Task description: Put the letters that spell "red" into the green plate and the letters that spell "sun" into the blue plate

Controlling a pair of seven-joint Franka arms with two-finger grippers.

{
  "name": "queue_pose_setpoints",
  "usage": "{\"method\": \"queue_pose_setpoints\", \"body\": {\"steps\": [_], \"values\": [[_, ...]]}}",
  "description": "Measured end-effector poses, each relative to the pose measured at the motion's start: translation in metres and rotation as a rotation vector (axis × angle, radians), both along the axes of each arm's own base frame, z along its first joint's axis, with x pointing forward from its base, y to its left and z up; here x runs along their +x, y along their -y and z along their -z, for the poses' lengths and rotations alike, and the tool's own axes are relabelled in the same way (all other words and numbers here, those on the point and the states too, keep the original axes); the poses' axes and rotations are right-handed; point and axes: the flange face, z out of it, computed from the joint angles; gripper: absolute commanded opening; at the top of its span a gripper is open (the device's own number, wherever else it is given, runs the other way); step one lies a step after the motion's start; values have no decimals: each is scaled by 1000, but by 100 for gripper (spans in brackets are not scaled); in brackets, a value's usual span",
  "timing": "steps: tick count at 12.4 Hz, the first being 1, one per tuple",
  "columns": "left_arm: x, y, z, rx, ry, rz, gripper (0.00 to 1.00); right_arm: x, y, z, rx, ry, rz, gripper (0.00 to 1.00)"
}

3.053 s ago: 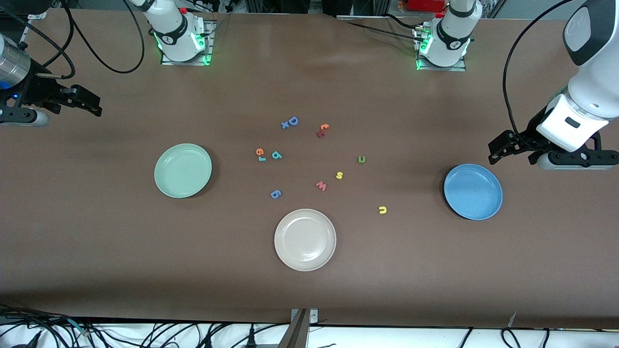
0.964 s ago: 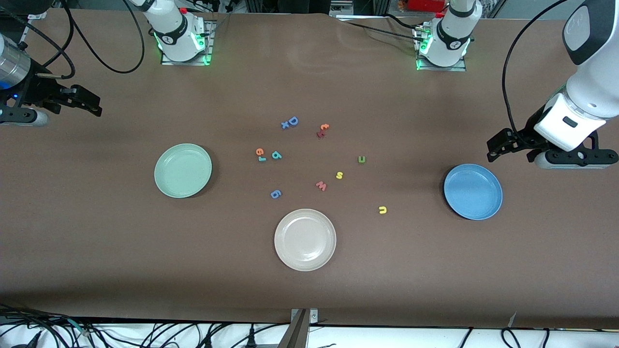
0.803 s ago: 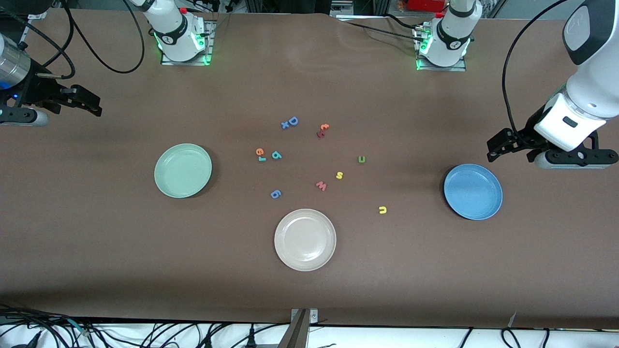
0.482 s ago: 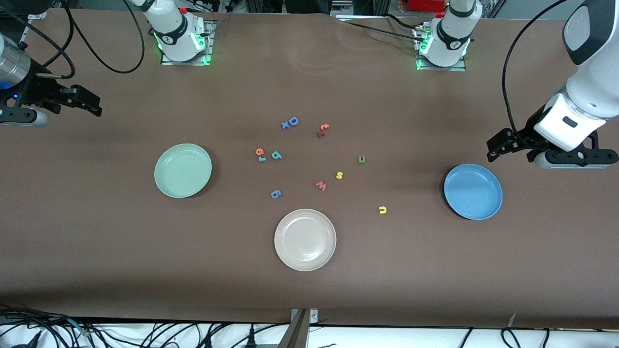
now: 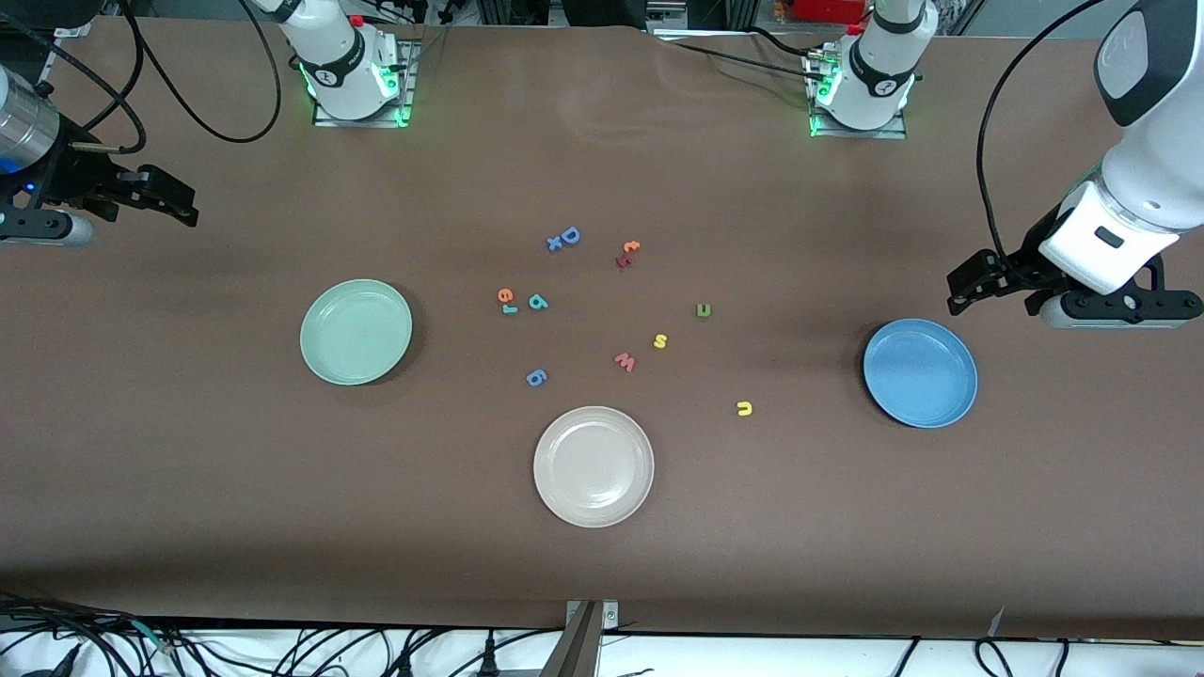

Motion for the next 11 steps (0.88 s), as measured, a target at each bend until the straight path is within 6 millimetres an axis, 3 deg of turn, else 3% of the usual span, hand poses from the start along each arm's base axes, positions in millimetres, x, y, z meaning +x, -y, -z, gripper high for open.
{"method": "queue_pose_setpoints", "body": {"steps": [8, 11], "values": [[2, -8, 5, 0, -10, -13, 100, 0, -1, 0, 0, -3, -1, 100], [3, -8, 7, -1, 0, -13, 100, -4, -11, 5, -2, -43, -20, 100]]}}
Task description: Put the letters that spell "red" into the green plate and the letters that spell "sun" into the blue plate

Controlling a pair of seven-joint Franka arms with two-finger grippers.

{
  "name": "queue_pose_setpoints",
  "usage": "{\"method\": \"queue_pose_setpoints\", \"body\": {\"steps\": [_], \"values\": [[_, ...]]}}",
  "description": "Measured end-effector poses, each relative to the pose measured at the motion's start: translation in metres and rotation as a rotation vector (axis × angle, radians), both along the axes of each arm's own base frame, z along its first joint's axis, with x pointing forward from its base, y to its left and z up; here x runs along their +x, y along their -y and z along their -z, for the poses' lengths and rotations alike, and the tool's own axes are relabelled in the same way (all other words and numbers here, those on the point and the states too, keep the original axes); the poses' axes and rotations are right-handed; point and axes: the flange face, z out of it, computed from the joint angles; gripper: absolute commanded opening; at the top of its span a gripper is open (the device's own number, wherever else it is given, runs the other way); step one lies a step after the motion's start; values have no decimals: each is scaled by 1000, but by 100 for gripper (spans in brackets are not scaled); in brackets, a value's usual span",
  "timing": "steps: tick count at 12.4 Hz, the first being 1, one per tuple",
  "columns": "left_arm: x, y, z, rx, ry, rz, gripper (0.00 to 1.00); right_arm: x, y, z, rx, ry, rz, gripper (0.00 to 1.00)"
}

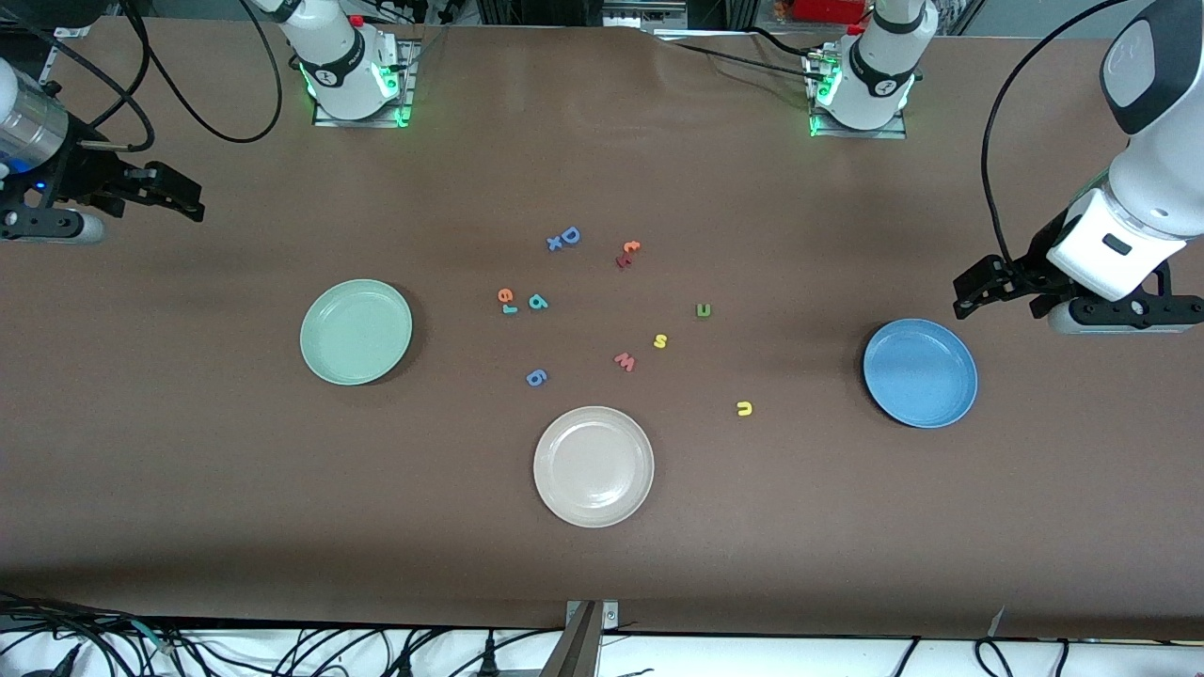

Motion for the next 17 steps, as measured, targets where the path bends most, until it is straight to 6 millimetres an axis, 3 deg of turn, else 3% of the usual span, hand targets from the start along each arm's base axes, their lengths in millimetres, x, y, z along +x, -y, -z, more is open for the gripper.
{"method": "queue_pose_setpoints", "body": {"steps": [3, 5, 8, 10, 12, 17], "values": [[0, 3, 2, 0, 1, 5, 100, 1, -21, 11, -2, -28, -39, 100], [-1, 7, 7, 0, -4, 12, 100, 3, -48, 24, -9, -52, -59, 100], [3, 21, 31, -3, -28, 34, 100, 0, -113, 55, -45, -81, 1, 100], [12, 37, 52, -12, -33, 39, 100, -5, -162, 78, -72, -79, 56, 100], [21, 55, 78, -22, -33, 44, 100, -5, -196, 107, -81, -58, 94, 100], [43, 97, 179, -54, -69, 8, 99, -25, -271, 223, -57, 35, 243, 100]]}}
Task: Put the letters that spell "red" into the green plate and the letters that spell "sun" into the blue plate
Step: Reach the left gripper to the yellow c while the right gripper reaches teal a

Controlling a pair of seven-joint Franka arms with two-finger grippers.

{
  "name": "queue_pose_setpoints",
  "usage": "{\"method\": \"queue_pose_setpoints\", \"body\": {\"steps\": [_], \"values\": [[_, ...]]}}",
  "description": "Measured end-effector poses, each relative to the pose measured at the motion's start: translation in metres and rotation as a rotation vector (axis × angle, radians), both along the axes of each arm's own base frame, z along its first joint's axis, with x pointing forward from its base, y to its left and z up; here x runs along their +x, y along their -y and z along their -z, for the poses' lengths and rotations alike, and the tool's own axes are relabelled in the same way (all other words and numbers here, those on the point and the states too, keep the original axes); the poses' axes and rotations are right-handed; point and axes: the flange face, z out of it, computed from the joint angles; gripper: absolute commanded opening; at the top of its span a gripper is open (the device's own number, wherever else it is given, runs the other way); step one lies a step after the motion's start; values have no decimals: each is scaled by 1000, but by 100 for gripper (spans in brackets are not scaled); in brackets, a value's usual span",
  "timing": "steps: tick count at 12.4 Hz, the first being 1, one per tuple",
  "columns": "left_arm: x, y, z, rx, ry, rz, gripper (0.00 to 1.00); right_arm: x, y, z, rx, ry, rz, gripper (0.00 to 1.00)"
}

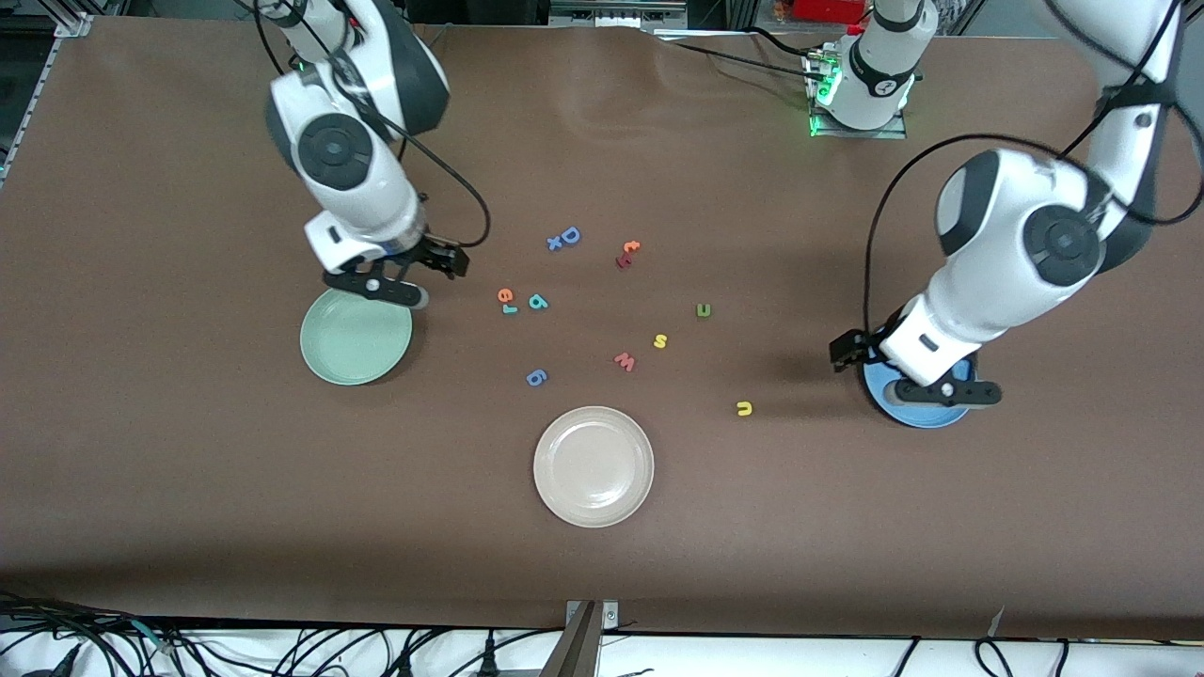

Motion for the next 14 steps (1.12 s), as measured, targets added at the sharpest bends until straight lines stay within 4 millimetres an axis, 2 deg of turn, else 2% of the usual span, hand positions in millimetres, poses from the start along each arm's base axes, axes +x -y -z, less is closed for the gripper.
{"method": "queue_pose_setpoints", "body": {"steps": [3, 5, 7, 9, 11, 12, 14], "values": [[6, 31, 68, -23, -1, -49, 99, -22, -62, 64, 16, 45, 132, 99], [7, 43, 100, -29, 5, -83, 99, -40, -95, 105, 27, 65, 215, 95], [7, 56, 126, -31, 14, -128, 99, -42, -102, 140, 40, 81, 298, 94], [5, 64, 144, -26, 18, -143, 99, -39, -101, 161, 46, 94, 398, 87], [4, 66, 158, -17, 8, -164, 98, -40, -101, 171, 44, 94, 433, 81], [5, 67, 164, -15, 13, -181, 98, -40, -101, 175, 49, 98, 447, 75], [6, 78, 174, -20, 27, -212, 98, -43, -105, 181, 53, 101, 469, 69]]}}
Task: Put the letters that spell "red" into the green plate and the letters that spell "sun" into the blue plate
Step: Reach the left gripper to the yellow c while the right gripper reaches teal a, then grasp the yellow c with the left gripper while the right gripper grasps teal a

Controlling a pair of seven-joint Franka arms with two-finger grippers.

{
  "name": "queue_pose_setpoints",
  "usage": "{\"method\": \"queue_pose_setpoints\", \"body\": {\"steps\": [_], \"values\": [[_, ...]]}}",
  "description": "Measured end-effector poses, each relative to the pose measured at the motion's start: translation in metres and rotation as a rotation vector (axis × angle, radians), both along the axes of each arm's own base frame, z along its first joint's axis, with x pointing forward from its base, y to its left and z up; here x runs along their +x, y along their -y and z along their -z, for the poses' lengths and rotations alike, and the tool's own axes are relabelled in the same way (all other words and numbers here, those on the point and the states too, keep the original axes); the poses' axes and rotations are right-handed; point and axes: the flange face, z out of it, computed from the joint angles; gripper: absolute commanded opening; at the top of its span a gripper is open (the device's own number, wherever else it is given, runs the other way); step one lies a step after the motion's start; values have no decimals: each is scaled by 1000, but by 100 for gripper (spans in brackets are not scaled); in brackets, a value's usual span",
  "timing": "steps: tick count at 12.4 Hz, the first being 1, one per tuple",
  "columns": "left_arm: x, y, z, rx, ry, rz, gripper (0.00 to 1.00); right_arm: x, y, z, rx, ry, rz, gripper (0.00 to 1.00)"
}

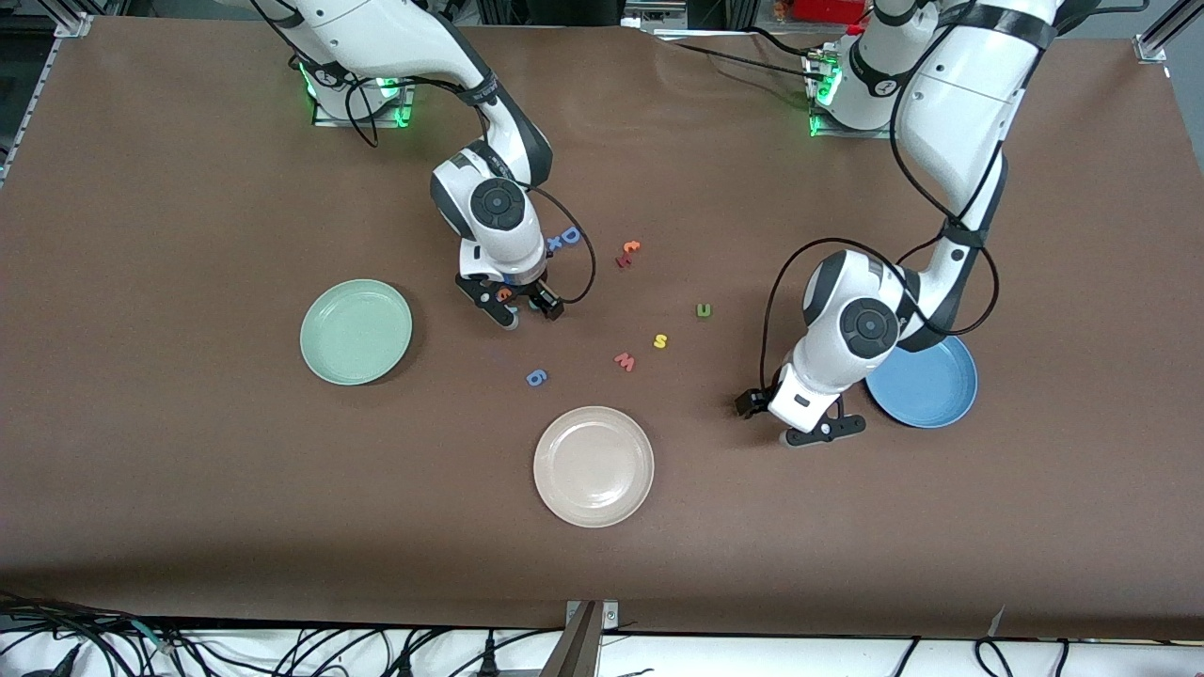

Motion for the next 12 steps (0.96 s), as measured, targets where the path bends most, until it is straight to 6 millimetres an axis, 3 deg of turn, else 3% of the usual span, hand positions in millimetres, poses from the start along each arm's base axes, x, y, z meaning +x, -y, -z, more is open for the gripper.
{"method": "queue_pose_setpoints", "body": {"steps": [1, 4, 7, 10, 12], "values": [[1, 5, 1, -2, 6, -6, 98, -2, -2, 2, -1, -1, 0, 64], [0, 16, 4, -3, 7, 6, 98, -4, -5, 2, 0, 0, -1, 29], [-5, 25, 14, 1, -7, 21, 96, -3, -8, -1, 5, 5, -3, 20], [-9, 31, 22, 5, -17, 30, 96, -3, -8, -1, 5, 6, -3, 20], [-8, 28, 22, 12, -15, 27, 89, 2, -5, -5, -1, 9, -9, 20]]}}
